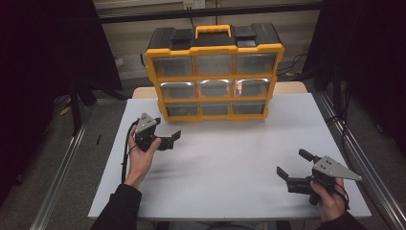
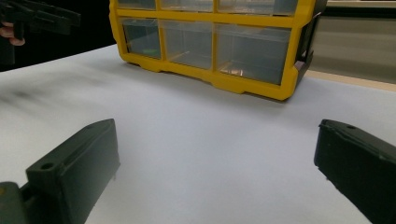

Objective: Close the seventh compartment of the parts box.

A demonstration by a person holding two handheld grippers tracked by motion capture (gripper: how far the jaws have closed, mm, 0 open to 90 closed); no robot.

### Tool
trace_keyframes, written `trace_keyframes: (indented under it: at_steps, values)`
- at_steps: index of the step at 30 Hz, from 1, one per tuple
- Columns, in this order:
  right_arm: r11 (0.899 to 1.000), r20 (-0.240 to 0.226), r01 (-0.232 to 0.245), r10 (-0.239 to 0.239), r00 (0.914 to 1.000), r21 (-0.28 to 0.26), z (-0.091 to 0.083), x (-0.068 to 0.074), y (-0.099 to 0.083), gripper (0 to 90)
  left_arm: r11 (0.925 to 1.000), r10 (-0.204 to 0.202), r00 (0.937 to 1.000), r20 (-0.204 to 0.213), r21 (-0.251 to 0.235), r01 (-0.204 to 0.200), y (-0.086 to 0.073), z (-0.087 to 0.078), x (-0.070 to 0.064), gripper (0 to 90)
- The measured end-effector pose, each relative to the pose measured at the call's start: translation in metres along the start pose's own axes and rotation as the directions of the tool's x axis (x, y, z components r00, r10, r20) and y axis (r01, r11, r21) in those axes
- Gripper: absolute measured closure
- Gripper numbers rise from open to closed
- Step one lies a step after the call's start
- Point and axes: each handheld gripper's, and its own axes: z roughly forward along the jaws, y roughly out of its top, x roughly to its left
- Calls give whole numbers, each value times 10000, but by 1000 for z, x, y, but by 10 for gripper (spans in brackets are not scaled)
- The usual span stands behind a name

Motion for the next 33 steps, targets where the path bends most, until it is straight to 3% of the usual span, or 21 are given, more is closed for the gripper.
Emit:
trace_keyframes:
  at_steps: [5,7,10,14,21,24,25,28,31,33]
  values:
    - [10000,13,-20,20,10000,27,0,0,0,0,9998,55,10000,-7,197,-55,-7,-8,-7,30]
    - [10000,21,55,-55,10000,29,0,0,0,0,9998,155,9998,-93,94,-154,-7,-11,-10,33]
    - [10000,23,23,-23,10000,-1,-1,0,0,0,9999,-34,10000,7,-95,34,-7,-18,-14,33]
    - [10000,4,15,-15,10000,-11,-1,0,0,0,9996,91,9992,-400,-263,-102,-14,-29,-21,32]
    - [10000,44,4,-4,10000,-12,-1,0,0,0,9985,-69,9996,-271,-542,55,-27,-45,-27,32]
    - [10000,49,23,-23,10000,-2,0,0,0,0,9991,3,9994,-347,-417,-18,-31,-51,-32,34]
    - [10000,53,30,-30,10000,-2,0,0,0,0,9987,113,9992,-393,-487,-132,-31,-53,-33,33]
    - [10000,111,6,-5,9999,-18,1,0,0,0,9971,-77,9995,-310,-759,53,-32,-61,-35,32]
    - [10000,89,-12,12,10000,26,2,0,1,0,9951,-225,9981,-582,-970,167,-39,-68,-38,32]
    - [10000,105,27,-28,9999,22,3,0,1,0,9927,-112,9958,-904,-1205,2,-43,-72,-38,32]
